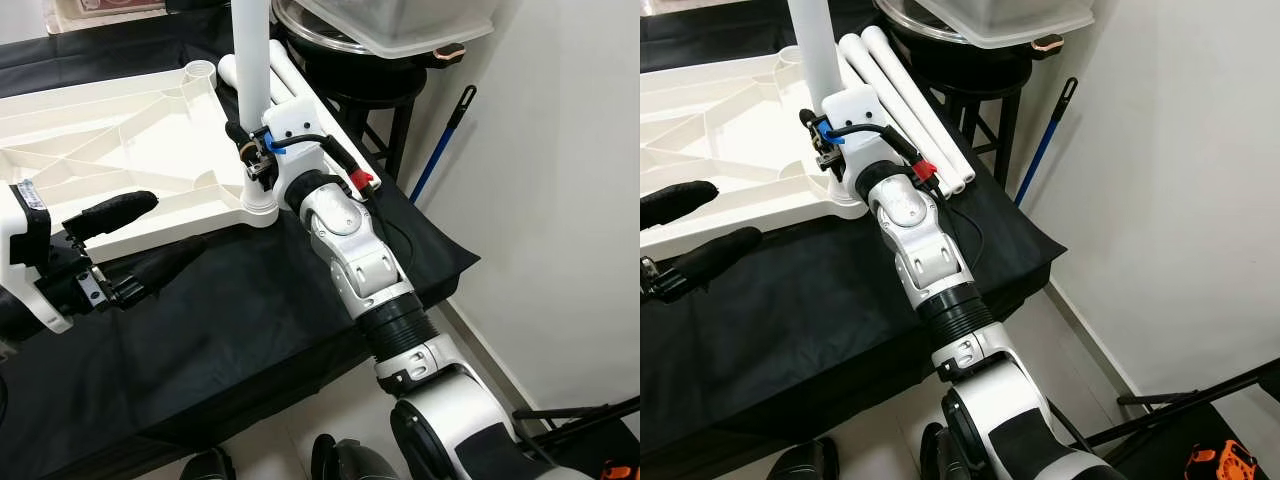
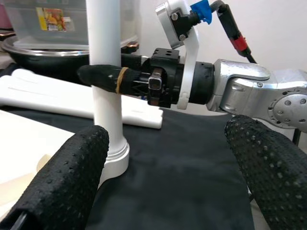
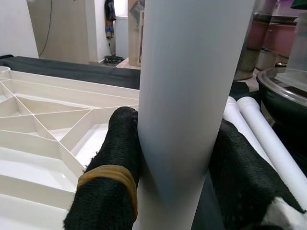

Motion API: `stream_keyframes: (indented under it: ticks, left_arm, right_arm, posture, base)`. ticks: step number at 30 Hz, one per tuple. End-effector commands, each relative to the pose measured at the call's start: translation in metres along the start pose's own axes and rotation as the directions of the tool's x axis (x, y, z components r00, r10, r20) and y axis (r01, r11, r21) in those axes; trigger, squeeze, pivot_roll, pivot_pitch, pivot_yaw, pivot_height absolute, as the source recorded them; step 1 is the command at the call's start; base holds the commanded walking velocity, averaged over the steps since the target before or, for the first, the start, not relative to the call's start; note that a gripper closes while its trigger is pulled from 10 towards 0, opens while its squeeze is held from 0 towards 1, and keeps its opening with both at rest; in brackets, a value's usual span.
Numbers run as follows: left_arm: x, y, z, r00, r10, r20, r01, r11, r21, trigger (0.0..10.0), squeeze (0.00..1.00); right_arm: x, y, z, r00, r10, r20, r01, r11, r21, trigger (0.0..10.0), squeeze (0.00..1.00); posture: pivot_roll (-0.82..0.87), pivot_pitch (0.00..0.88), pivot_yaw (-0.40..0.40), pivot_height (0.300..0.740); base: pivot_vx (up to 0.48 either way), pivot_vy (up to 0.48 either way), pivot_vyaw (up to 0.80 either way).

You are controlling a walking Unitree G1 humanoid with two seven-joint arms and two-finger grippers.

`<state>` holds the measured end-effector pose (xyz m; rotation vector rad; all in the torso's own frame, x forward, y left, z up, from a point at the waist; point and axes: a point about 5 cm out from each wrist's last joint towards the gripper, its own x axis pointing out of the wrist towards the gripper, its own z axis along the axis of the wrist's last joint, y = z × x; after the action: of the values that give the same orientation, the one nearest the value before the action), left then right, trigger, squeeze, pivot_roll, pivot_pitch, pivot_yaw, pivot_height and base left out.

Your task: Building children table

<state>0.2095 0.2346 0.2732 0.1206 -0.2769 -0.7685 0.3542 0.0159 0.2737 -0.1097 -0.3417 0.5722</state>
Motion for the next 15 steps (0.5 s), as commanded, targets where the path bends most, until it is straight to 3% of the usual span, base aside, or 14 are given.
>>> stream_keyframes:
  ticks: [1,2,5,6,7,11,15]
  left_arm:
    - [0.002,-0.004,-0.001,1.0,-0.017,0.008,0.017,1.0,-0.005,10.0,0.0]
    - [0.002,-0.004,-0.002,1.0,-0.019,0.011,0.019,1.0,-0.007,10.0,0.0]
    - [0.003,-0.004,-0.002,1.0,-0.022,0.013,0.022,1.0,-0.009,10.0,0.0]
    - [0.004,-0.004,-0.002,1.0,-0.025,0.012,0.025,1.0,-0.009,10.0,0.0]
    - [0.005,-0.004,-0.002,1.0,-0.028,0.012,0.028,1.0,-0.009,10.0,0.0]
    - [0.006,-0.005,-0.003,0.999,-0.034,0.012,0.034,0.999,-0.011,10.0,0.0]
    - [0.009,-0.007,-0.004,0.999,-0.051,0.011,0.052,0.998,-0.021,10.0,0.0]
  right_arm:
    - [-0.004,0.016,-0.017,0.997,0.026,-0.067,-0.024,0.999,0.034,1.6,0.0]
    - [-0.006,0.016,-0.016,0.996,0.038,-0.078,-0.036,0.999,0.028,10.0,0.0]
    - [-0.01,0.007,-0.009,0.995,0.085,-0.052,-0.082,0.995,0.06,10.0,0.0]
    - [-0.012,0.001,-0.006,0.995,0.087,-0.047,-0.08,0.988,0.132,10.0,0.56]
    - [-0.013,-0.003,-0.004,0.993,0.116,-0.029,-0.109,0.98,0.165,10.0,1.0]
    - [-0.013,-0.008,-0.001,0.99,0.14,-0.011,-0.135,0.969,0.206,10.0,1.0]
    - [-0.014,-0.026,0.017,0.955,0.276,0.109,-0.295,0.925,0.241,10.0,1.0]
  posture:
    - [0.05,0.216,-0.137,0.74]
    - [0.05,0.216,-0.134,0.74]
    - [0.05,0.216,-0.134,0.74]
    - [0.05,0.217,-0.129,0.74]
    - [0.05,0.217,-0.129,0.74]
    - [0.05,0.218,-0.127,0.74]
    - [0.06,0.228,-0.118,0.74]
  base:
    - [0.0,0.0,0.0]
    - [0.0,0.0,0.0]
    - [0.0,0.0,0.0]
    - [0.0,0.0,0.0]
    - [0.0,0.0,0.0]
    - [0.0,0.0,0.0]
    - [0.0,0.0,0.0]
